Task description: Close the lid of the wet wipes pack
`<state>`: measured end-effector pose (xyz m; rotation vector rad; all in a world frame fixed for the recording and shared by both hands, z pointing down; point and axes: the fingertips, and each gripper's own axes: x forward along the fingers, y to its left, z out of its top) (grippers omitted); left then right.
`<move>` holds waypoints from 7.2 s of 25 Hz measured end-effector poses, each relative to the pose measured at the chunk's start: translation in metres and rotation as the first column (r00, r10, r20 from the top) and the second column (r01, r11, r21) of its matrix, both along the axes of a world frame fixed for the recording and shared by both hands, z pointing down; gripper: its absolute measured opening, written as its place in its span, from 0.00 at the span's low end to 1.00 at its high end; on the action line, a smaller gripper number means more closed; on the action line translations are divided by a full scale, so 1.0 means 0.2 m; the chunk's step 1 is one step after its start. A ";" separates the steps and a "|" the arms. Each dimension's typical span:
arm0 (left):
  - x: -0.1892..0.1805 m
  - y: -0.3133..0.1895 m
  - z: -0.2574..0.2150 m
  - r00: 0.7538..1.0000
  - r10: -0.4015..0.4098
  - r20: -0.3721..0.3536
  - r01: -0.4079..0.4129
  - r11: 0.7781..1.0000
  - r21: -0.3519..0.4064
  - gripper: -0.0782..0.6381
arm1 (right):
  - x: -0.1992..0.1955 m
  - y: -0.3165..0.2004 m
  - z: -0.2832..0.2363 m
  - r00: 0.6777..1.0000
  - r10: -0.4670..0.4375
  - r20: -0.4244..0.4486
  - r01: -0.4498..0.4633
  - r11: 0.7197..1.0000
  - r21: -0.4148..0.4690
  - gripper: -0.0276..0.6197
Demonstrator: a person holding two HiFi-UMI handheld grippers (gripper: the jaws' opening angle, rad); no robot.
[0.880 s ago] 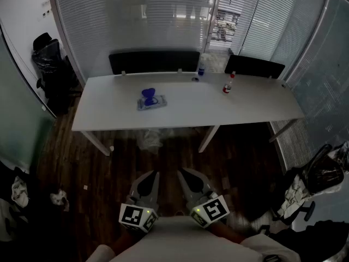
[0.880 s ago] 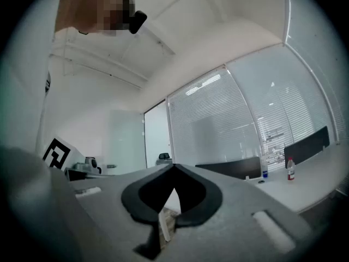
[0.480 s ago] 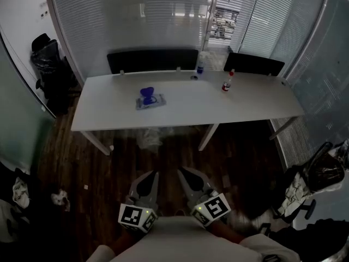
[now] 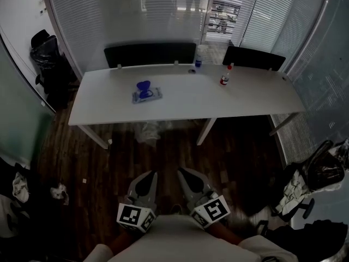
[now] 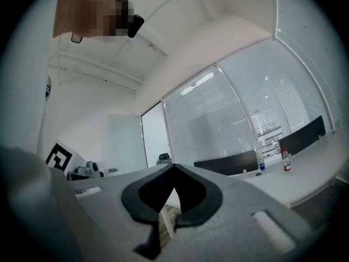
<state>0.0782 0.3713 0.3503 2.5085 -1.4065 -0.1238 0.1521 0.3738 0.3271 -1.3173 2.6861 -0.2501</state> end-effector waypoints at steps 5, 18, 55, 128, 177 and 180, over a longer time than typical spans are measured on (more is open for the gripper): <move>0.12 0.05 0.01 1.000 -0.020 0.003 0.020 1.000 -0.008 0.11 | 0.15 0.06 0.06 1.000 0.008 -0.002 -0.008 1.000 -0.015 0.04; 0.31 0.07 -0.02 0.999 -0.019 0.034 0.018 1.000 0.007 0.11 | 0.29 0.07 0.02 0.999 -0.022 0.038 0.022 1.000 0.017 0.04; -0.63 -2.17 0.01 0.997 -0.062 -0.034 0.062 0.998 0.005 0.11 | -0.64 -2.16 0.02 0.997 -0.057 -0.049 0.058 0.998 0.010 0.04; -0.73 -2.90 1.46 0.962 0.035 0.271 0.108 0.862 -0.495 0.11 | -0.74 -3.19 1.34 0.818 -0.319 -0.479 0.181 0.933 -0.311 0.04; -0.79 -2.86 2.08 0.921 0.129 0.368 0.169 0.718 -0.675 0.11 | -0.88 -3.10 1.83 0.372 -0.729 -0.575 0.627 0.654 -0.424 0.04; -0.79 -2.86 2.08 0.923 0.128 0.364 0.169 0.715 -0.679 0.11 | -0.91 -3.00 1.88 0.296 -0.722 -0.626 0.639 0.637 -0.432 0.04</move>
